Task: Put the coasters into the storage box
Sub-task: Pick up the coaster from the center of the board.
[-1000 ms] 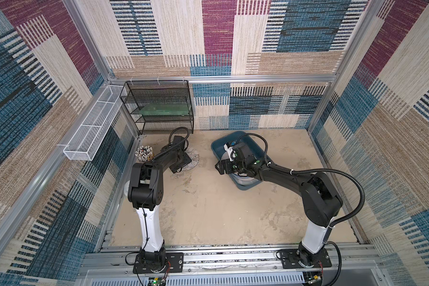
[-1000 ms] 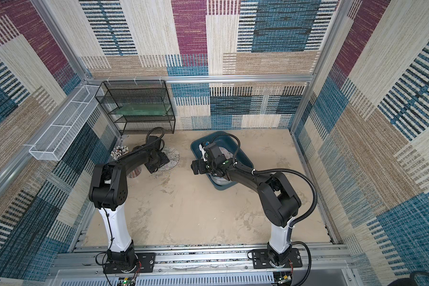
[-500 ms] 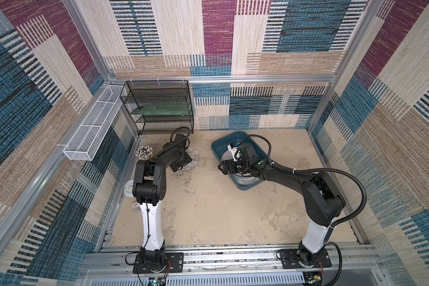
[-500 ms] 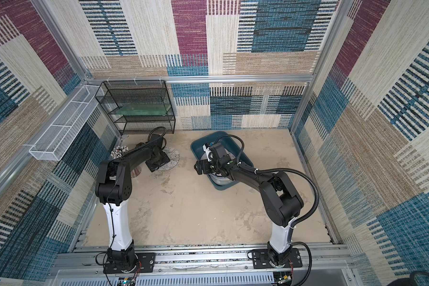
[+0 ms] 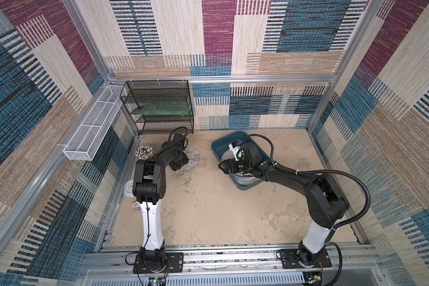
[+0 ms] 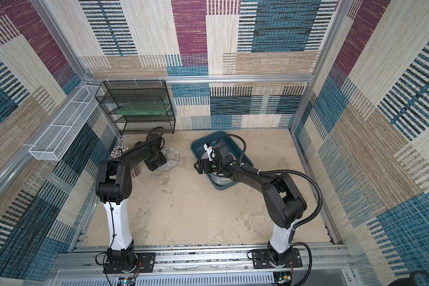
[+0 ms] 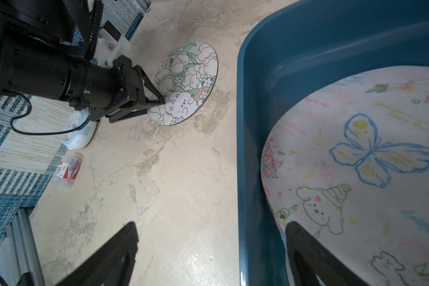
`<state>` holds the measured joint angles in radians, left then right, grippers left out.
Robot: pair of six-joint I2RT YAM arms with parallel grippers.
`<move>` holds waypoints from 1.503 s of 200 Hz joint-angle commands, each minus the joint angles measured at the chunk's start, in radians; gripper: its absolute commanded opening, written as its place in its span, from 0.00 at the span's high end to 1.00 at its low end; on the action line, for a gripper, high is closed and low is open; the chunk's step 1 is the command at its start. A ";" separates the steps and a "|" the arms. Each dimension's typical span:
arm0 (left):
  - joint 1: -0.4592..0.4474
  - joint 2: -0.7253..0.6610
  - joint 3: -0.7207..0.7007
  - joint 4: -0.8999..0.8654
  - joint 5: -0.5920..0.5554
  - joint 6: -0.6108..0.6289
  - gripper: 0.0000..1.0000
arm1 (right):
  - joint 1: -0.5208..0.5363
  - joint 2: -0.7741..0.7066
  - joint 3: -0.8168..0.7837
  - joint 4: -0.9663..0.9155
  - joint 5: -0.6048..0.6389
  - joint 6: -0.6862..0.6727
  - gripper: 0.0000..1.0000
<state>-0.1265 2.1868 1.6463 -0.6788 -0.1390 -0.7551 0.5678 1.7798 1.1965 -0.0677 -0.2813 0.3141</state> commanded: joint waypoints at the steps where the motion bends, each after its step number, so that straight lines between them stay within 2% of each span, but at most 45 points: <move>1: 0.002 0.029 -0.021 -0.019 0.116 -0.007 0.59 | -0.006 -0.014 -0.007 0.048 -0.025 0.002 0.05; 47: 0.002 0.045 0.000 -0.030 0.134 -0.006 0.77 | -0.016 -0.021 -0.022 0.068 -0.050 0.003 0.05; 120: -0.027 0.044 -0.082 0.015 0.198 0.015 0.83 | -0.003 0.033 0.037 0.037 -0.054 0.001 0.05; 144: -0.030 0.042 -0.098 0.037 0.212 0.013 0.89 | 0.014 0.057 0.068 0.024 -0.046 -0.001 0.05; 166: -0.033 0.038 -0.098 0.049 0.222 0.013 1.00 | 0.034 0.087 0.106 -0.004 -0.028 -0.011 0.05; 223: -0.041 -0.003 -0.119 0.072 0.230 0.020 1.00 | 0.056 0.134 0.142 -0.024 -0.026 -0.013 0.05; 300: -0.069 -0.151 -0.160 0.116 0.279 0.034 1.00 | 0.094 0.190 0.202 -0.077 -0.012 0.001 0.05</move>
<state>-0.1799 2.0769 1.4937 -0.5228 -0.0151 -0.7326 0.6506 1.9518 1.3754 -0.1303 -0.3107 0.3103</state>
